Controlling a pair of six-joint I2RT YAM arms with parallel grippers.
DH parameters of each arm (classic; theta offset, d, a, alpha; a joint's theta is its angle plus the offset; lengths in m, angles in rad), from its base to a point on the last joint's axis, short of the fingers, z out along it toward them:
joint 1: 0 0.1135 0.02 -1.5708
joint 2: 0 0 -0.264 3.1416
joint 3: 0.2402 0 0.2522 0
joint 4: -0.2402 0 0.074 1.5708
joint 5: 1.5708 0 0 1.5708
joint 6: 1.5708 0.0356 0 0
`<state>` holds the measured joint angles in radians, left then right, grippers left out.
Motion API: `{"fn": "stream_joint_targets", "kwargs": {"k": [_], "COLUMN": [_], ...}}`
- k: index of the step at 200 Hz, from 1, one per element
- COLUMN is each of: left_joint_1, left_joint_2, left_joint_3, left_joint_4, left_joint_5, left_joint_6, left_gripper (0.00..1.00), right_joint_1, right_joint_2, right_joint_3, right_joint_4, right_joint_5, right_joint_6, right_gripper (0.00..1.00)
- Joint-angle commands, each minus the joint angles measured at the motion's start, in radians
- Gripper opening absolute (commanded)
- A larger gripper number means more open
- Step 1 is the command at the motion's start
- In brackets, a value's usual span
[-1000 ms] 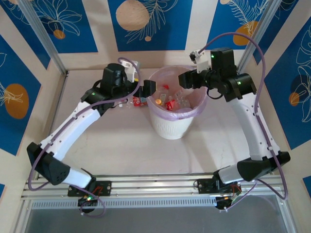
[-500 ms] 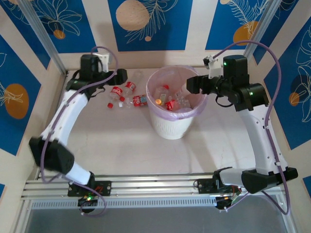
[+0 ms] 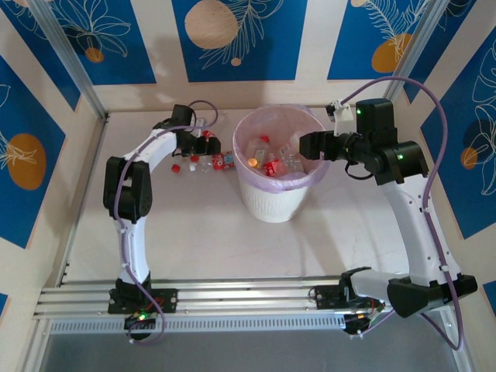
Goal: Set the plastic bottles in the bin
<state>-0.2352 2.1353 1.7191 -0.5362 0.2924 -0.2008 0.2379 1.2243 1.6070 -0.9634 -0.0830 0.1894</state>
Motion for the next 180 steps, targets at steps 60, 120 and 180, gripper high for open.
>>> {"fn": "stream_joint_targets", "kwargs": {"k": [60,120,180], "left_joint_1": [-0.015,-0.048,-0.072], "left_joint_2": [-0.130,-0.175,-0.103], "left_joint_3": [-0.220,-0.332,-0.302], "left_joint_4": [0.018,0.057,0.129], "left_joint_5": [0.084,0.024,0.057], "left_joint_6": [0.001,0.009,-0.023], "left_gripper": [0.81,0.78,0.74], "right_joint_1": [-0.013,-0.016,-0.016], "right_joint_2": [0.013,0.029,0.030], "right_joint_3": [0.001,-0.005,-0.004], "right_joint_4": [0.000,0.018,0.007], "right_joint_5": [-0.027,-0.044,-0.050], "right_joint_6": [0.011,0.016,0.019], "right_gripper": [0.77,0.77,0.77]}}
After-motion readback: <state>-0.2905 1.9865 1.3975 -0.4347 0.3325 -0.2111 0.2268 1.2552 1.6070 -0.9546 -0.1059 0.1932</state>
